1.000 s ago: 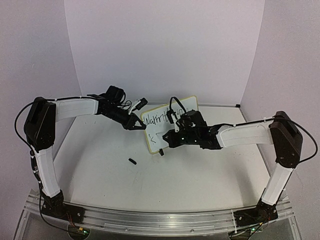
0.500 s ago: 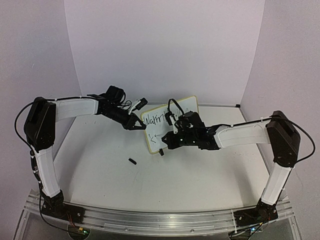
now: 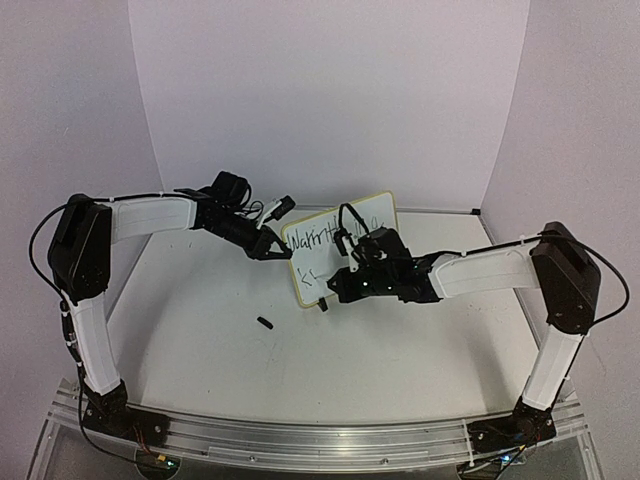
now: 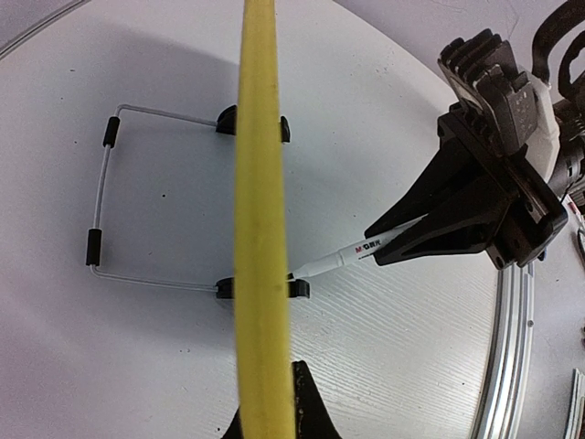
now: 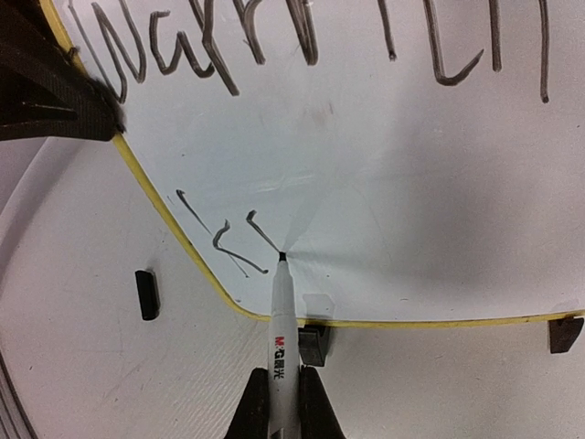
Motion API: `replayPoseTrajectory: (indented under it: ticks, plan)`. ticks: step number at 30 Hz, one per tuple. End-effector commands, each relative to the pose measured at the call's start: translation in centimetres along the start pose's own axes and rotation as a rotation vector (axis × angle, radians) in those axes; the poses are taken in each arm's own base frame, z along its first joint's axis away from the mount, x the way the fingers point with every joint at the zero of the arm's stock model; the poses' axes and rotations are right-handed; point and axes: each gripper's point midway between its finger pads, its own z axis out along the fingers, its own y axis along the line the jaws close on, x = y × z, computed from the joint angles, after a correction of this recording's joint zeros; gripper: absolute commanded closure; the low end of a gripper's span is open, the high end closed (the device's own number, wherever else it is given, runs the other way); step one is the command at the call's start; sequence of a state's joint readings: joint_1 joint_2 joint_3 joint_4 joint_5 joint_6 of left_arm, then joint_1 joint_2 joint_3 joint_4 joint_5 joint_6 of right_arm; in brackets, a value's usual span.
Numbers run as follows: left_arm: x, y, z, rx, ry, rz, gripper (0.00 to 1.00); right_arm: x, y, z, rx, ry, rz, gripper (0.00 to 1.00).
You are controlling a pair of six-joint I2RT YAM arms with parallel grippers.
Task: Write a sentence on the whiteboard
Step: Write on the whiteboard with the whiteboard.
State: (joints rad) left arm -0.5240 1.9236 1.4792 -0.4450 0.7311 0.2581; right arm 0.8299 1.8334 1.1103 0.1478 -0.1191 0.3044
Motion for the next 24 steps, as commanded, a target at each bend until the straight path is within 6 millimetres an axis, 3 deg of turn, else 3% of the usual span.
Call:
replayPoseTrajectory:
  ticks: [1, 10, 24]
  plan:
    - [5.4, -1.0, 2.6, 0.033, 0.181, -0.092, 1.0, -1.4, 0.8, -1.5, -0.034, -0.037, -0.023, 1.0]
    - [5.4, -1.1, 2.7, 0.036, 0.181, -0.091, 1.0, -4.9, 2.1, -3.3, -0.06, -0.12, -0.048, 1.0]
    - [5.4, -1.1, 2.7, 0.038, 0.181, -0.092, 1.0, -5.4, 2.4, -1.5, -0.062, -0.113, -0.079, 1.0]
